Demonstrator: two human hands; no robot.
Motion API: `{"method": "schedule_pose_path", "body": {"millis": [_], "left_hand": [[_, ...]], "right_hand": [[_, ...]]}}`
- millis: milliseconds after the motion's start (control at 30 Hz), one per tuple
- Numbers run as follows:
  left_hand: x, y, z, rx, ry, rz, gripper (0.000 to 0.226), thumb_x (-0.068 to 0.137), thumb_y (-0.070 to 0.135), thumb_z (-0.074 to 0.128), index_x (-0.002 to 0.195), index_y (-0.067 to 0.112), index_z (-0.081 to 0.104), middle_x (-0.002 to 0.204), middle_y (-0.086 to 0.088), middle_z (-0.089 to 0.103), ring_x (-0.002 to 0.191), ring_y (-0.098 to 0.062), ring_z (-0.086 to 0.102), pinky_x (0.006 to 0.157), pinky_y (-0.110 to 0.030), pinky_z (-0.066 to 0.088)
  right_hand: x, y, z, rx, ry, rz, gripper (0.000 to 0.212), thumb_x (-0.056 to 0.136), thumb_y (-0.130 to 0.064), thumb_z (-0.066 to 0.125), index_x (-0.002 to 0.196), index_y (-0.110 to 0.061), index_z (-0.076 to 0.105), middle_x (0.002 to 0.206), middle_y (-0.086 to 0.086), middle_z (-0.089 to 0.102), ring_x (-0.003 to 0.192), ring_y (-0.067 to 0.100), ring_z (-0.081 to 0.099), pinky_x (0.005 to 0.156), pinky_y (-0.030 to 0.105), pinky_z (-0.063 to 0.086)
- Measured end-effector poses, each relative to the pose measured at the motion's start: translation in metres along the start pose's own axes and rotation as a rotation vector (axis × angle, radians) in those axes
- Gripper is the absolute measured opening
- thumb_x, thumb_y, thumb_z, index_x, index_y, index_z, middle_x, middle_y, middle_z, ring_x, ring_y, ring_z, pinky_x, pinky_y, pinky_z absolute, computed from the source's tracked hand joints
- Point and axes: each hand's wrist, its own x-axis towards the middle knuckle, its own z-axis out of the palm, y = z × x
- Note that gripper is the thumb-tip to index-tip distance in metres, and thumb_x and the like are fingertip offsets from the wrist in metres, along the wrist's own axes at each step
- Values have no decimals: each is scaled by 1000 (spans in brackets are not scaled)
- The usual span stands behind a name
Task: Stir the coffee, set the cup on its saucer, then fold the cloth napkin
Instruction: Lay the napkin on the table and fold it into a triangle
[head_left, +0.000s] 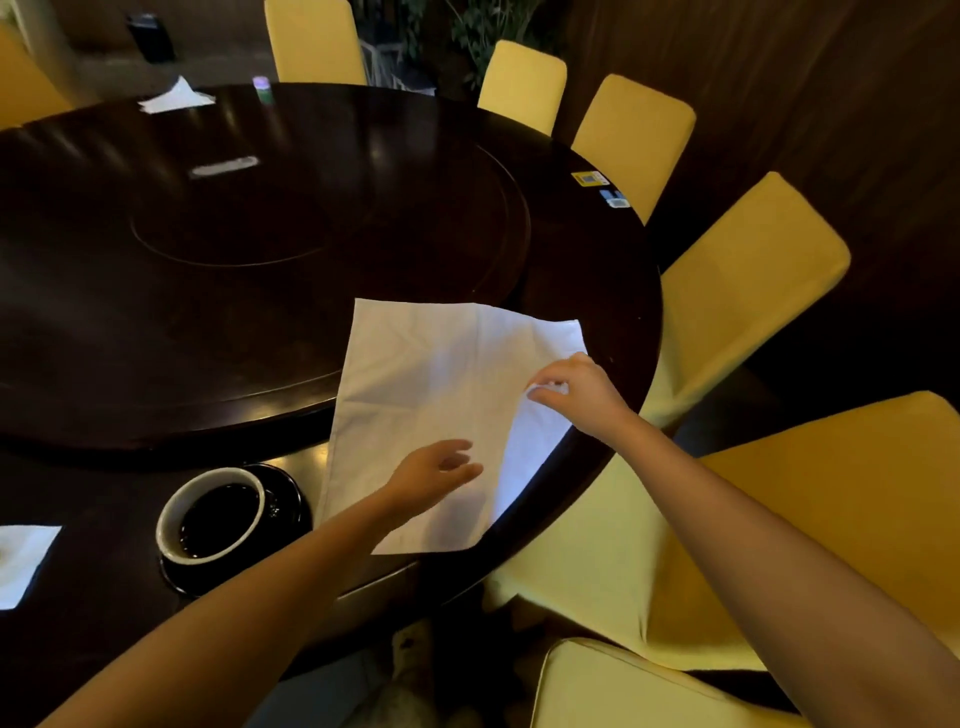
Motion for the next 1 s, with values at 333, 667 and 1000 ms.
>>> {"method": "schedule_pose_path", "body": {"millis": [333, 667, 1000], "left_hand": [[46, 47, -57, -348, 280, -30, 16, 90, 24, 56, 90, 13, 68, 88, -7, 68, 83, -24, 64, 74, -32, 56], [104, 20, -136, -490, 398, -183, 17, 85, 10, 62, 101, 6, 65, 91, -9, 65, 86, -24, 61, 72, -32, 54], [167, -38, -163, -236, 530, -331, 21, 85, 25, 63, 104, 18, 66, 87, 4, 66, 83, -14, 62, 79, -35, 55]], "right_hand": [[101, -67, 9, 137, -30, -63, 18, 88, -21, 58, 94, -7, 69, 95, 9, 68, 92, 17, 53, 77, 26, 37], [204, -100, 50, 249, -95, -28, 18, 90, -23, 57, 97, -9, 66, 94, 10, 66, 86, 17, 58, 73, 26, 47], [284, -95, 125, 202, -200, 67, 15, 87, -30, 57, 86, -18, 66, 91, 5, 67, 93, 21, 58, 85, 43, 52]]}}
